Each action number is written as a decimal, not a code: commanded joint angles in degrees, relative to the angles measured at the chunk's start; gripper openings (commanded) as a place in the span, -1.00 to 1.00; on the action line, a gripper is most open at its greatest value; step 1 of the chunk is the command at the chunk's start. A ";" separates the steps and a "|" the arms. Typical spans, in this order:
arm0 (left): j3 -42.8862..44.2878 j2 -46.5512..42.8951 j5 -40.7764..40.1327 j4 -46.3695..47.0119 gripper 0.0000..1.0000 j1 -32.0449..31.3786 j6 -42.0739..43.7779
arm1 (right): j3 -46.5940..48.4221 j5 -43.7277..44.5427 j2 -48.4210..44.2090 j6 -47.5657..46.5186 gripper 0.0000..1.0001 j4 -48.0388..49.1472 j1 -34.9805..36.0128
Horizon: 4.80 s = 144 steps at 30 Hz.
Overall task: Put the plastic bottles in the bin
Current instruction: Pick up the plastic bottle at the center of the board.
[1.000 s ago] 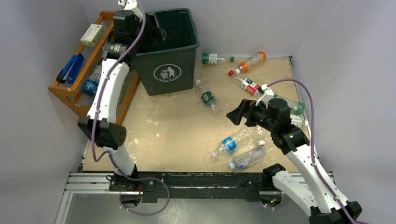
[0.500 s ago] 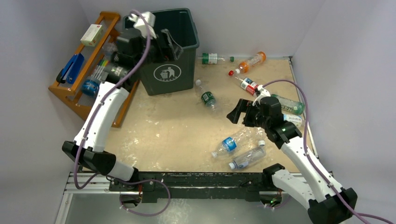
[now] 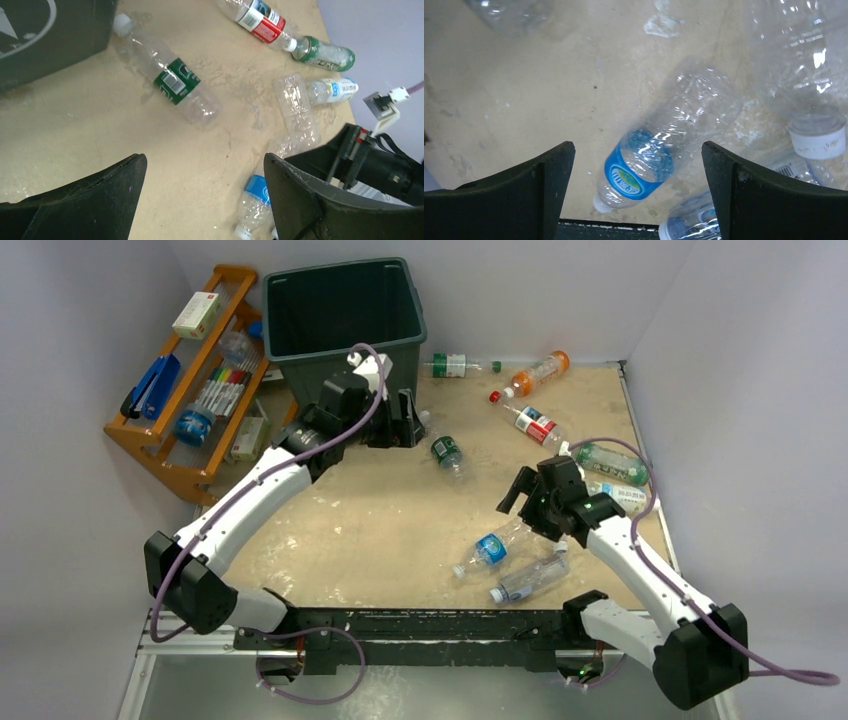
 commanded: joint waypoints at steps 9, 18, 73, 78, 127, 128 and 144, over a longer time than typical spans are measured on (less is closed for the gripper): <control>-7.15 -6.29 -2.69 6.59 0.73 -4.08 -2.04 | -2.56 3.71 6.85 9.20 1.00 -1.78 -0.15; -11.03 -6.45 -5.62 6.13 0.73 -7.32 -3.74 | -5.75 2.05 14.11 7.75 1.00 5.85 -0.12; -28.39 -21.19 11.11 11.69 0.80 -15.50 -8.24 | 12.16 -18.66 1.66 -14.02 0.09 15.18 3.13; -28.63 -20.77 10.99 16.46 0.81 -16.34 -10.06 | 11.76 -24.77 0.69 -13.75 0.09 17.09 3.10; -17.06 -13.18 -29.06 16.56 0.15 -41.80 -9.72 | 7.56 -40.69 -5.38 -1.33 0.57 25.99 3.13; -16.67 -13.29 -28.87 16.01 0.15 -41.77 -9.63 | 7.92 -40.02 -5.80 -1.35 0.64 25.25 3.13; -2.32 -11.04 -32.98 2.61 0.18 -40.73 -4.64 | 13.38 -29.54 -18.72 -2.05 1.00 8.70 3.13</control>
